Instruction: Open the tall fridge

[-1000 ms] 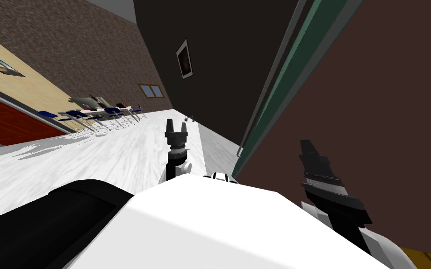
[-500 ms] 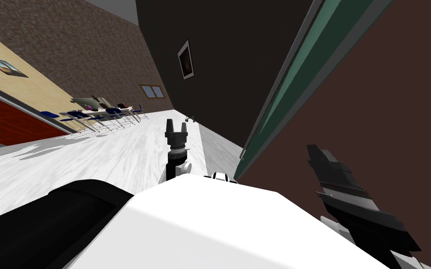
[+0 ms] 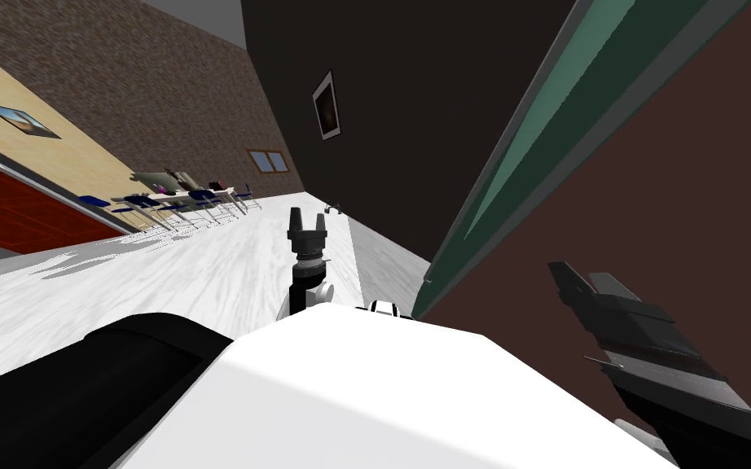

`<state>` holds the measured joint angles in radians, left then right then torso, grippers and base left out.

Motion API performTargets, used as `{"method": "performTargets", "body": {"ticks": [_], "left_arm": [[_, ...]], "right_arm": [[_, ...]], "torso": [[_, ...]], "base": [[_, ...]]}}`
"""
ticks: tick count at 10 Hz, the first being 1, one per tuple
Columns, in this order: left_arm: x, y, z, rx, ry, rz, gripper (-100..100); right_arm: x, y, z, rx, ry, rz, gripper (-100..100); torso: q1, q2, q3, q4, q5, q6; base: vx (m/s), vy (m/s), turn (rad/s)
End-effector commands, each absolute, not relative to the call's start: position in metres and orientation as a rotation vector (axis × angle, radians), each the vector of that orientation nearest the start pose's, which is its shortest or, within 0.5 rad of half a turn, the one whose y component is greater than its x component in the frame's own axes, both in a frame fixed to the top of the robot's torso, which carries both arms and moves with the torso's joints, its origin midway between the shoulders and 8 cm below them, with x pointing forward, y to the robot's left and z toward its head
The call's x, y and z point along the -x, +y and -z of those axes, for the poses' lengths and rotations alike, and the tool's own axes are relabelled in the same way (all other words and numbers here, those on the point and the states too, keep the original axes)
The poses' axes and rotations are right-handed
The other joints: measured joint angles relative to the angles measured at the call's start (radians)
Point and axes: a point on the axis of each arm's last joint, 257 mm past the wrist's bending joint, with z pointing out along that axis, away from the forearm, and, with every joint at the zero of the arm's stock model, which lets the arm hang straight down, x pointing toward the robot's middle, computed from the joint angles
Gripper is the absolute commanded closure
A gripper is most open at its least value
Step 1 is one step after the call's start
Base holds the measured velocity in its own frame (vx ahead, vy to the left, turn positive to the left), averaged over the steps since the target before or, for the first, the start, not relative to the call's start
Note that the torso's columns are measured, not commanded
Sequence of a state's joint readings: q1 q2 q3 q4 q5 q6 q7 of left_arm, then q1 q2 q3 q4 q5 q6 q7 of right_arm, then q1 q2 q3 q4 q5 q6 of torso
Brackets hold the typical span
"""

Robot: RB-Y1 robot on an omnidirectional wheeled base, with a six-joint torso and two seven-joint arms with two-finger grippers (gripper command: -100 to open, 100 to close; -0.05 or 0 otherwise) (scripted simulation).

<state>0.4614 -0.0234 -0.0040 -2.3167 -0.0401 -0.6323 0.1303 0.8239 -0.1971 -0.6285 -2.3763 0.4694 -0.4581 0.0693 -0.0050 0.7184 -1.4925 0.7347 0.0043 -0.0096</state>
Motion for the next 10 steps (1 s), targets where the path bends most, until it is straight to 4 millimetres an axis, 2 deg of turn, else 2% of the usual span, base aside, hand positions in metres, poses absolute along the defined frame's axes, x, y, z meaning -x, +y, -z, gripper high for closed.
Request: {"method": "performTargets", "body": {"ticks": [1, 3, 4, 6, 7, 9, 10], "left_arm": [[-0.313, 0.264, -0.075, 0.521, 0.448, 1.46, 0], [-0.313, 0.264, -0.075, 0.521, 0.448, 1.46, 0], [-0.313, 0.264, -0.075, 0.521, 0.448, 1.46, 0], [-0.313, 0.264, -0.075, 0.521, 0.448, 1.46, 0], [-0.313, 0.264, -0.075, 0.521, 0.448, 1.46, 0], [-0.313, 0.264, -0.075, 0.521, 0.448, 1.46, 0], [-0.313, 0.264, -0.075, 0.521, 0.448, 1.46, 0]], "right_arm": [[-0.259, -0.435, -0.004, -0.113, 1.236, -0.042, -100], [-0.254, -0.443, -0.011, -0.105, 1.232, -0.007, -100], [-0.249, -0.448, -0.006, -0.073, 1.278, 0.052, -100], [-0.244, -0.454, -0.012, -0.065, 1.274, 0.084, -100], [-0.238, -0.461, -0.007, -0.032, 1.32, 0.146, -100], [-0.234, -0.466, -0.014, -0.024, 1.316, 0.176, -100], [-0.227, -0.474, -0.011, 0.011, 1.361, 0.243, -100]], "torso": [[0.0, 0.001, -0.001, 0.001, 0.002, -0.001], [0.0, -0.002, -0.003, 0.001, 0.003, -0.002], [0.0, 0.0, -0.002, 0.002, 0.005, -0.002], [0.003, -0.001, -0.004, 0.001, 0.006, -0.003], [0.002, 0.0, -0.004, 0.002, 0.008, -0.003], [0.004, -0.001, -0.005, 0.002, 0.009, -0.003], [0.003, -0.001, -0.005, 0.002, 0.01, -0.004]], "base": [[0.065, 0.066, 0.014], [0.041, 0.046, 0.014], [0.056, 0.065, 0.044], [0.036, 0.052, -0.003], [0.041, 0.067, 0.048], [0.035, 0.027, 0.007], [0.054, 0.036, 0.044]]}}
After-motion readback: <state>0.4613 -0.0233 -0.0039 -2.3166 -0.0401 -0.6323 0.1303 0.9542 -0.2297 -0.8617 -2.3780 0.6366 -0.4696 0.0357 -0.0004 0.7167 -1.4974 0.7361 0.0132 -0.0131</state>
